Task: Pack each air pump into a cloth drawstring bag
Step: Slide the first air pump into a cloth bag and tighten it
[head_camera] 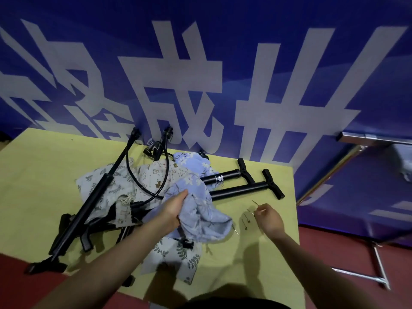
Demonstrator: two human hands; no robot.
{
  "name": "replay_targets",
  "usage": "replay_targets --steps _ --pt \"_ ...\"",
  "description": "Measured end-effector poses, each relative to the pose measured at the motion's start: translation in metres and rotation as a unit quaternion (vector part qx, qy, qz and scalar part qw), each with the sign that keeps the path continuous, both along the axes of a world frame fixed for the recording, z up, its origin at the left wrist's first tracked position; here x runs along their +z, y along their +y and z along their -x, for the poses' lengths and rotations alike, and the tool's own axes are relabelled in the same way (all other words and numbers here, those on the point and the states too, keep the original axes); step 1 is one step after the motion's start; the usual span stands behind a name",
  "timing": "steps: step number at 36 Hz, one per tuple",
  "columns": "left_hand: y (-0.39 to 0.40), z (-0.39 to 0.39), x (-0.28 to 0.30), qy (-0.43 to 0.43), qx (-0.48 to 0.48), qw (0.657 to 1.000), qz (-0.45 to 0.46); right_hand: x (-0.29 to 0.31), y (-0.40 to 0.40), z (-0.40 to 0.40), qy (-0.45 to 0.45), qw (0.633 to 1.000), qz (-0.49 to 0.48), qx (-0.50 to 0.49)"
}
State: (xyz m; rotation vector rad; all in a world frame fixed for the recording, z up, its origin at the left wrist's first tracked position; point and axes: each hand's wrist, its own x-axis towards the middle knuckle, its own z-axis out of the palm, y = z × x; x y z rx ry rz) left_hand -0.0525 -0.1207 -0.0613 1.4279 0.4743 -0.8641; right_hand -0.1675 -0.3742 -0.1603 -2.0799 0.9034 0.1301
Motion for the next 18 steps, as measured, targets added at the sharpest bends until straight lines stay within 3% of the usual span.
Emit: replay_targets --steps 4,13,18 --pt "0.004 -0.011 -0.035 -0.006 0.016 0.999 -0.051 -0.009 -0.004 -0.005 0.034 0.996 0.052 0.069" --pt "-0.003 -0.001 -0.021 -0.06 0.0 0.996 -0.071 -0.025 -0.003 -0.021 0.114 0.962 0.172 0.181" --pt "-0.003 -0.006 -0.022 -0.081 -0.022 0.995 -0.062 -0.024 0.002 -0.027 0.151 0.948 0.184 0.212"
